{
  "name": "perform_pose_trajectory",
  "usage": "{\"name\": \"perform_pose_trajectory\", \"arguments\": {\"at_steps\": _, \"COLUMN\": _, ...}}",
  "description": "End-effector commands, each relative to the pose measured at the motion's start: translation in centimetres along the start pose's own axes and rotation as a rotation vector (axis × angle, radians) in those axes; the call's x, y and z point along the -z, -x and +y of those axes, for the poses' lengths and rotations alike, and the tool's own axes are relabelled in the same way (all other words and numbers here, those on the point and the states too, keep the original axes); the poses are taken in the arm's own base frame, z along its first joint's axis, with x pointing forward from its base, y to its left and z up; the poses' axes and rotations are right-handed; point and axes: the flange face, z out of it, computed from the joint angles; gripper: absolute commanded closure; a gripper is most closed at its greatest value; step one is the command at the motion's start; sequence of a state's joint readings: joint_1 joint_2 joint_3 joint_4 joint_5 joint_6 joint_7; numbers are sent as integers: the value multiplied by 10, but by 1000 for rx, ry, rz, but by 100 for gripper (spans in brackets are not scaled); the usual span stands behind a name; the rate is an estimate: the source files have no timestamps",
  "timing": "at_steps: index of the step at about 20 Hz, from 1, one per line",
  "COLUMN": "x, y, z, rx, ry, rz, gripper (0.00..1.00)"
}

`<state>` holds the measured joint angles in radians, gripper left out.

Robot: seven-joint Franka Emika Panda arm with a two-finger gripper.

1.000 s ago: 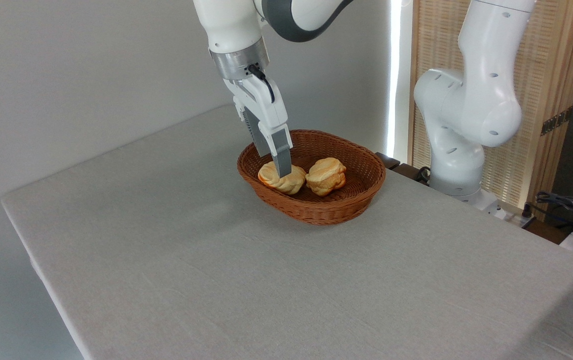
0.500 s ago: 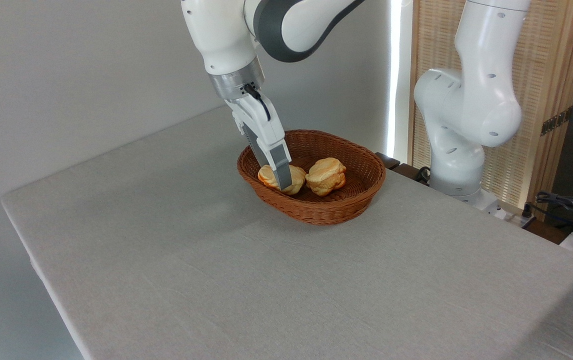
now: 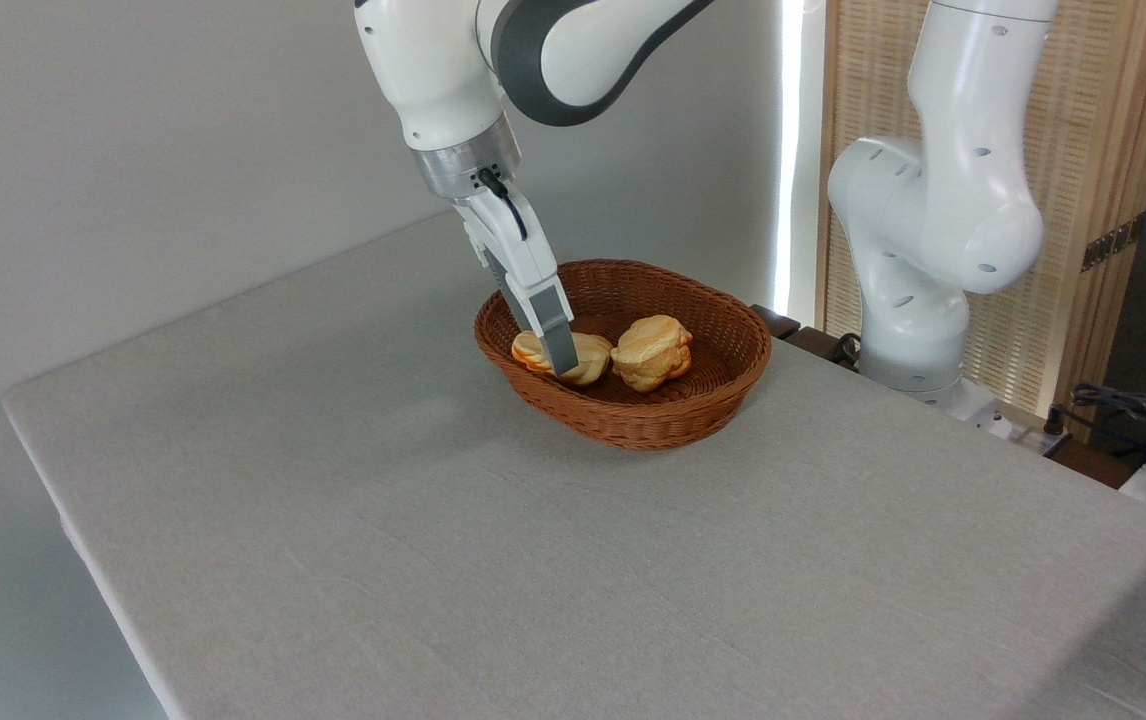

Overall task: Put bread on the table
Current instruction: 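Close the gripper on the end of the elongated golden roll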

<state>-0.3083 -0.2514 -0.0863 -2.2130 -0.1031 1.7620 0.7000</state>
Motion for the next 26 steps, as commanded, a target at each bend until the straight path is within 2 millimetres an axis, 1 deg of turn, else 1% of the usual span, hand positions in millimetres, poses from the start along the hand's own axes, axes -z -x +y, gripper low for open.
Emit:
{"name": "perform_pose_trajectory", "arguments": {"at_steps": 1, "x": 4, "y": -3, "z": -3, "rx": -2, "ry": -7, "rz": 41, "gripper": 8}}
{"name": "perform_pose_trajectory", "arguments": {"at_steps": 2, "x": 5, "y": -3, "z": -4, "rx": 0, "ry": -11, "rz": 46, "gripper": 9}}
{"name": "perform_pose_trajectory", "arguments": {"at_steps": 3, "x": 6, "y": -2, "z": -5, "rx": 5, "ry": -12, "rz": 49, "gripper": 7}}
{"name": "perform_pose_trajectory", "arguments": {"at_steps": 5, "x": 7, "y": -2, "z": -7, "rx": 9, "ry": -18, "rz": 57, "gripper": 0}}
{"name": "perform_pose_trajectory", "arguments": {"at_steps": 9, "x": 6, "y": -4, "z": -8, "rx": 10, "ry": -24, "rz": 61, "gripper": 0}}
{"name": "perform_pose_trajectory", "arguments": {"at_steps": 10, "x": 5, "y": -5, "z": -8, "rx": 9, "ry": -21, "rz": 58, "gripper": 3}}
{"name": "perform_pose_trajectory", "arguments": {"at_steps": 11, "x": 5, "y": -5, "z": -7, "rx": 8, "ry": -22, "rz": 57, "gripper": 14}}
{"name": "perform_pose_trajectory", "arguments": {"at_steps": 14, "x": 6, "y": -5, "z": -8, "rx": 3, "ry": -21, "rz": 60, "gripper": 52}}
{"name": "perform_pose_trajectory", "arguments": {"at_steps": 15, "x": 6, "y": -5, "z": -8, "rx": 2, "ry": -22, "rz": 61, "gripper": 61}}
{"name": "perform_pose_trajectory", "arguments": {"at_steps": 16, "x": 6, "y": -5, "z": -8, "rx": -1, "ry": -21, "rz": 60, "gripper": 65}}
{"name": "perform_pose_trajectory", "arguments": {"at_steps": 23, "x": 7, "y": -5, "z": -8, "rx": 0, "ry": -23, "rz": 62, "gripper": 65}}
{"name": "perform_pose_trajectory", "arguments": {"at_steps": 26, "x": 14, "y": -4, "z": -6, "rx": 0, "ry": -27, "rz": 69, "gripper": 65}}
